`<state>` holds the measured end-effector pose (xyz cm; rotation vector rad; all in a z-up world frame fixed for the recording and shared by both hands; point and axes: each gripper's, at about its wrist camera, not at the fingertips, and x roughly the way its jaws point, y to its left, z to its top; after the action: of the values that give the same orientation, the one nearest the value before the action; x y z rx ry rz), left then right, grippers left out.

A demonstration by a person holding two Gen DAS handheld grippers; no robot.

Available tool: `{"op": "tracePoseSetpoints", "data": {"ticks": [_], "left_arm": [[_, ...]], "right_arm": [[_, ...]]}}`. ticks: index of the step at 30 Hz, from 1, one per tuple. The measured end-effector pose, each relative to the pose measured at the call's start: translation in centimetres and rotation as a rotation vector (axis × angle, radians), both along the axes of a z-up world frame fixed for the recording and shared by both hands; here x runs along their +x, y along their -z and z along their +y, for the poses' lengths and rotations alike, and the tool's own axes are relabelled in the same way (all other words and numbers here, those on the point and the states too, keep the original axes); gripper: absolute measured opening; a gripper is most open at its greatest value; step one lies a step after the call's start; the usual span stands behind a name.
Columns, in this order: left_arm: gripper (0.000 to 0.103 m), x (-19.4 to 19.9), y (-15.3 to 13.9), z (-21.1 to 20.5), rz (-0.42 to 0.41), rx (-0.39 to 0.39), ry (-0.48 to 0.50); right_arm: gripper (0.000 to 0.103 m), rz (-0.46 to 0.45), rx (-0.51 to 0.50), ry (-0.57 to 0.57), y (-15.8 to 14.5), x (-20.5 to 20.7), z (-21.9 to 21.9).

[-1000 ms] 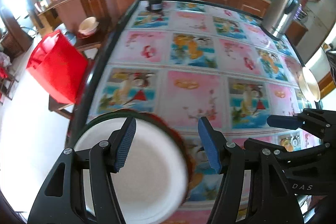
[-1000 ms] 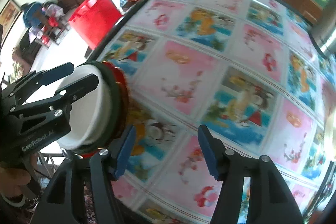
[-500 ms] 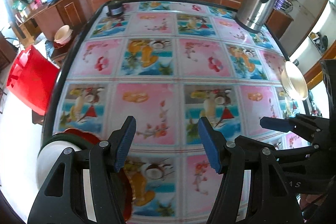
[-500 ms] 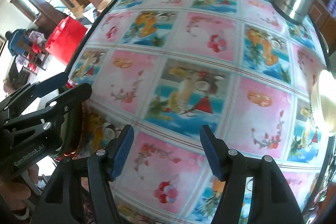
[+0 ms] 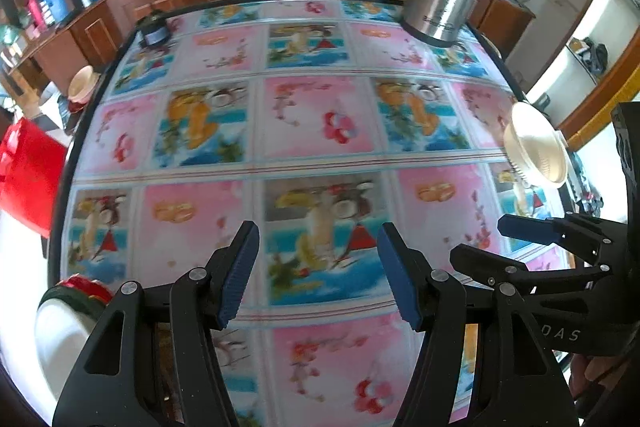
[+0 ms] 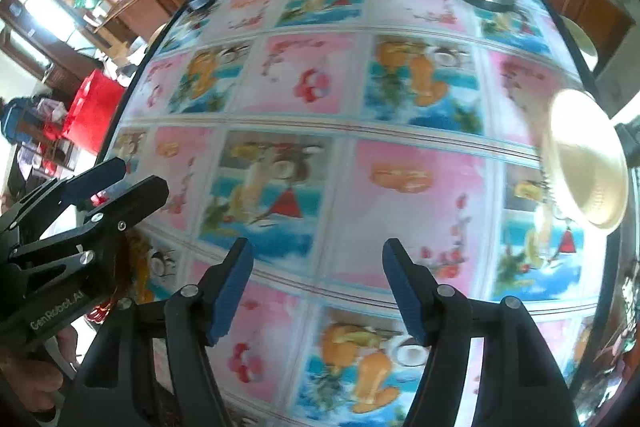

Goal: Organize plates and bowls
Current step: 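Move the open left gripper away from the stack toward the beige paper plate, then lower the left gripper onto the beige paper plate rim and close it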

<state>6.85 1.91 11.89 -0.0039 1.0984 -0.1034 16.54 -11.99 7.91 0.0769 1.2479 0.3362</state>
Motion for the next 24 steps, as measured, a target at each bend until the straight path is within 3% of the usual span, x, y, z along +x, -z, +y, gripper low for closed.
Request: {"op": "tracePoseSetpoints", "data": {"ticks": [24], "left_arm": [[0.062,4.8,0.7,-13.0,0.0,-0.003,0.159]], "right_arm": [[0.069,-0.012,-0.009,0.151,-0.3,1.7,-12.5]]}}
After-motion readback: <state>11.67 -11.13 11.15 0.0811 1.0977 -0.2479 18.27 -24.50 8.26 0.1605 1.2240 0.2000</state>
